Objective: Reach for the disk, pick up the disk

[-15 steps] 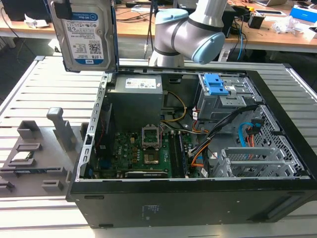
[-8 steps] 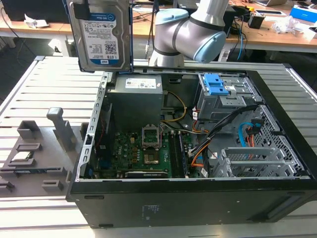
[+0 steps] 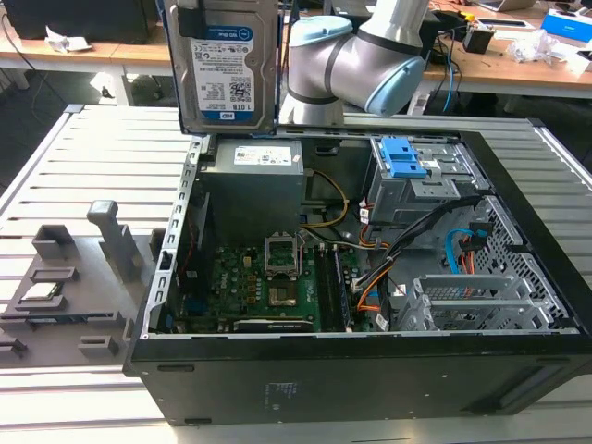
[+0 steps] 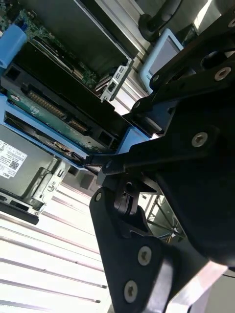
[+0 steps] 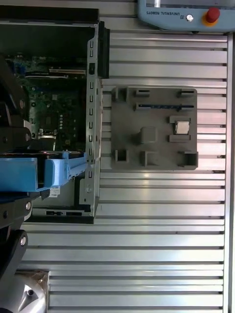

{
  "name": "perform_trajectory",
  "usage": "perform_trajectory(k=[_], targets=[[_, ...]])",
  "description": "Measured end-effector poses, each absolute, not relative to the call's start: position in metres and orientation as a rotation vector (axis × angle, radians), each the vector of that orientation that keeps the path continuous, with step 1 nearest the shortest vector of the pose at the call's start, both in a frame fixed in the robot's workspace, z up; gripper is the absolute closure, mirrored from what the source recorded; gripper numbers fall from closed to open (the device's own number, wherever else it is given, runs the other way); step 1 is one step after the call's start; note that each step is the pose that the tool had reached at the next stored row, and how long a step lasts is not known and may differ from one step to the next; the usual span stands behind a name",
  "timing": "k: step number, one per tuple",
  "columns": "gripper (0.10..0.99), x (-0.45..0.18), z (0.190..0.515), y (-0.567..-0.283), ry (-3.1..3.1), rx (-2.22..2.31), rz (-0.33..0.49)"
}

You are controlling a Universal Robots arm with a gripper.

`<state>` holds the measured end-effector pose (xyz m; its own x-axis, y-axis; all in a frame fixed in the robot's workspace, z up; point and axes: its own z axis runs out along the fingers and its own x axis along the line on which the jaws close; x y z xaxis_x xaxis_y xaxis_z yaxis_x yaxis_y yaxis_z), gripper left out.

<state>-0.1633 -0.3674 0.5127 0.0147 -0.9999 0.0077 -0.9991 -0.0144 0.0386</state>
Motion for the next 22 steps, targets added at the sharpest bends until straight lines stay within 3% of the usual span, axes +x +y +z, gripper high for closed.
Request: perform_trajectory(k=[22], targets=[[0.718,-0.078,0.513,-0.365,-2.181,2.215,-0.034]])
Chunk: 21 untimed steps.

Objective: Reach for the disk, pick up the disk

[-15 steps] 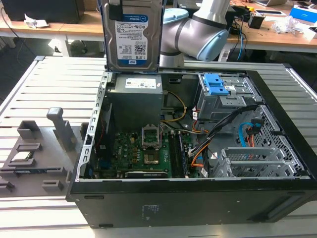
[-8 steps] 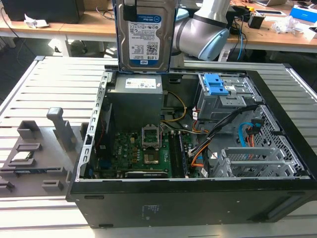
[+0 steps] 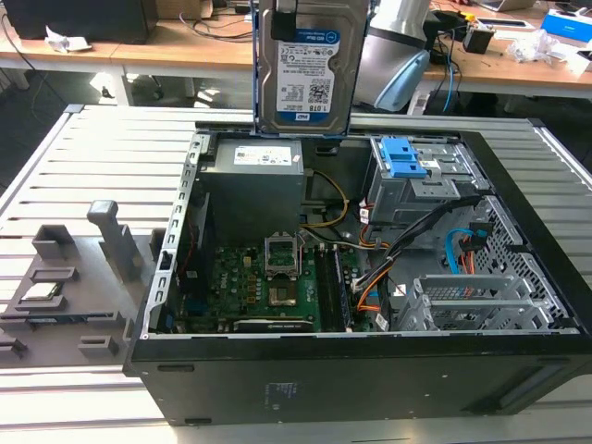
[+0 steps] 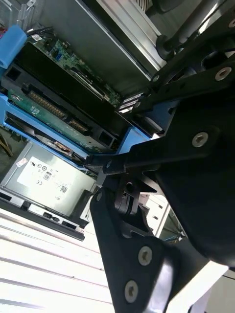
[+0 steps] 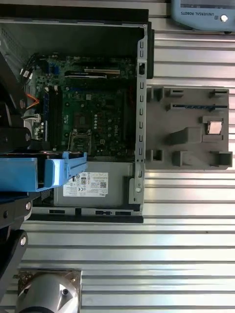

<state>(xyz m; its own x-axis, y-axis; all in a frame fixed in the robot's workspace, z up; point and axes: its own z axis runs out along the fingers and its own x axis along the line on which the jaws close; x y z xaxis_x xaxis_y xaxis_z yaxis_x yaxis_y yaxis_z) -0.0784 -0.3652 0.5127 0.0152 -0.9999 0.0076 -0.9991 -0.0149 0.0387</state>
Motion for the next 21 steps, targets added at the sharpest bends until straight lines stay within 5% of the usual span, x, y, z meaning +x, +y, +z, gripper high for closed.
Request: perform_trajectory(k=[21], targets=[[0.718,0.004,0.513,-0.363,-2.181,2.215,-0.034]])
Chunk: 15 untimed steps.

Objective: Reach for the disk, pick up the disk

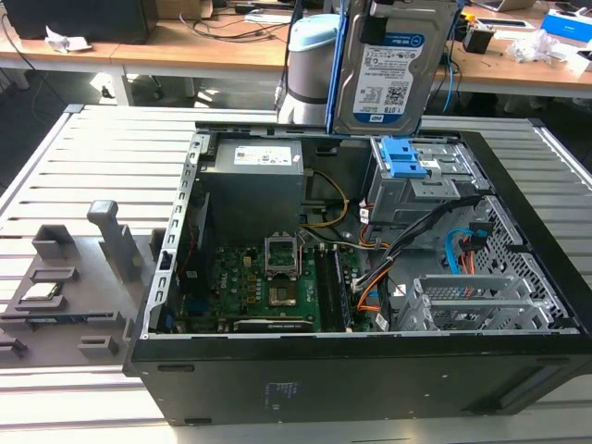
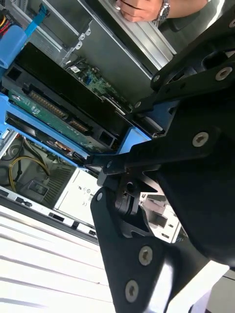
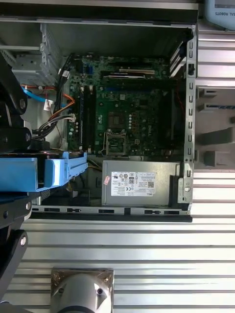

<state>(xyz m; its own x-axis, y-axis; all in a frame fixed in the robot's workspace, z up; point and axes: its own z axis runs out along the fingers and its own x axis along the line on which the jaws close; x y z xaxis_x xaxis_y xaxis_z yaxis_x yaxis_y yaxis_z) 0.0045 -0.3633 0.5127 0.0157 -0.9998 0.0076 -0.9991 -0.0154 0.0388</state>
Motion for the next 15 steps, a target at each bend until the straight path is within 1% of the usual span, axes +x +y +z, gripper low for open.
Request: perform_trajectory(k=[10,15], targets=[[0.718,0.0070,0.5127,-0.3640,-2.181,2.215,-0.034],[0.718,0.0070,0.5127,-0.3701,-2.181,2.215,-0.034]])
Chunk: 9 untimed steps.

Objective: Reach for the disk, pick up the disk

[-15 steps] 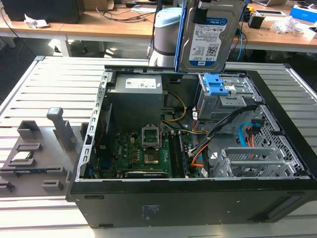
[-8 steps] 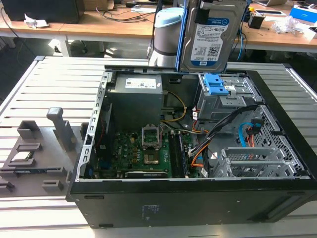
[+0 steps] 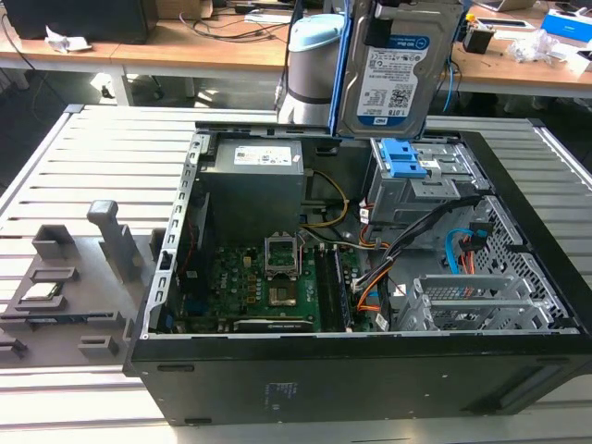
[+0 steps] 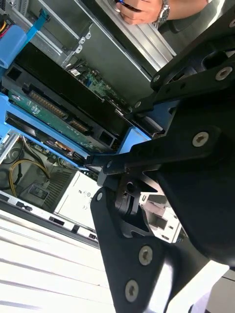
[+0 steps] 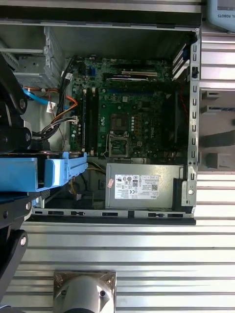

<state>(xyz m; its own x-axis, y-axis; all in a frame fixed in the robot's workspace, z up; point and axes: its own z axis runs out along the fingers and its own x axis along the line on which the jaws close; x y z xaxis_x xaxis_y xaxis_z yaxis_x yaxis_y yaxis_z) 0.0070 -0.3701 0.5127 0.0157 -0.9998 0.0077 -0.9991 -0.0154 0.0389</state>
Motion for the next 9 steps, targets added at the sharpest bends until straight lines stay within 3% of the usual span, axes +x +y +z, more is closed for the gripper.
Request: perform_trajectory(k=[9], targets=[[0.718,0.007,0.513,-0.388,-2.181,2.215,-0.034]])
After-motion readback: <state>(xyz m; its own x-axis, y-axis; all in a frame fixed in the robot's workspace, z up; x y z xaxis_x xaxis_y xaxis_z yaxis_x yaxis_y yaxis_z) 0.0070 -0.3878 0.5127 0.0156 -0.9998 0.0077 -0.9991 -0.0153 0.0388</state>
